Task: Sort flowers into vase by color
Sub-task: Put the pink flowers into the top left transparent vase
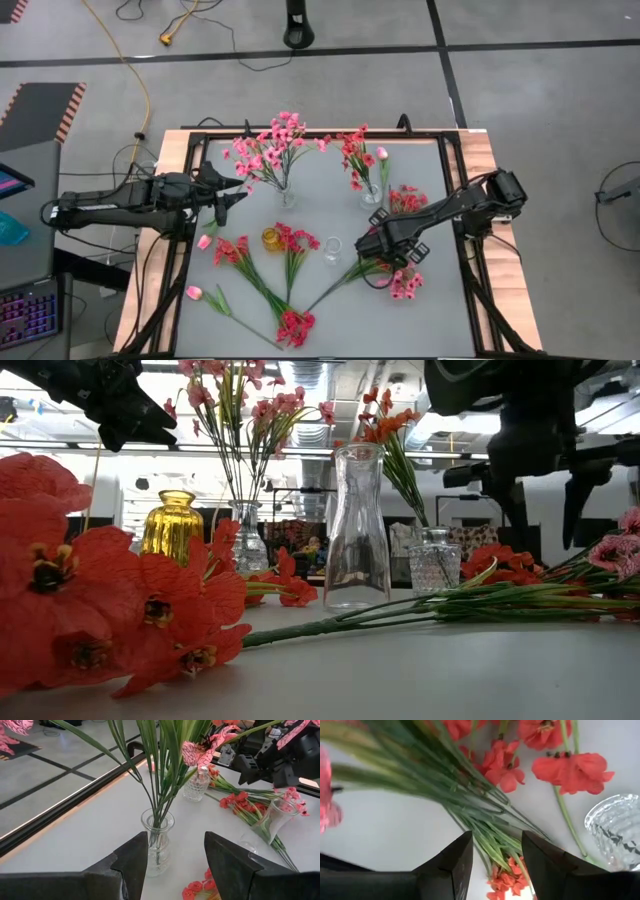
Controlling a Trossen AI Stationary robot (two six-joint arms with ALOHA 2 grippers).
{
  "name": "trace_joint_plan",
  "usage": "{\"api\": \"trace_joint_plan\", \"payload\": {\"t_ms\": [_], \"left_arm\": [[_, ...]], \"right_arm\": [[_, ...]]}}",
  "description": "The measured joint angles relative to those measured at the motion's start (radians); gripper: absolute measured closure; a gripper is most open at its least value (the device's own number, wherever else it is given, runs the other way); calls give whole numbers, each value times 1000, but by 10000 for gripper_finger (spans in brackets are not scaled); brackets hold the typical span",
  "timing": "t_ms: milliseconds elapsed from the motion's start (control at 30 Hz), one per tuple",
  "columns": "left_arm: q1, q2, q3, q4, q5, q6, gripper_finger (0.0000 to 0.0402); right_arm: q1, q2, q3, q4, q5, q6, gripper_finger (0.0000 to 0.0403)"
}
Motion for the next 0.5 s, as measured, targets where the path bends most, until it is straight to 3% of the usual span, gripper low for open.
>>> {"api": "trace_joint_plan", "payload": {"t_ms": [267,500], "left_arm": [[0,0,0,-1,0,0,219],[0,0,0,-15,1,0,219]], "right_arm": [[33,0,0,14,-9,-120,209],[48,-1,-43,70,-67,-125,209]]}}
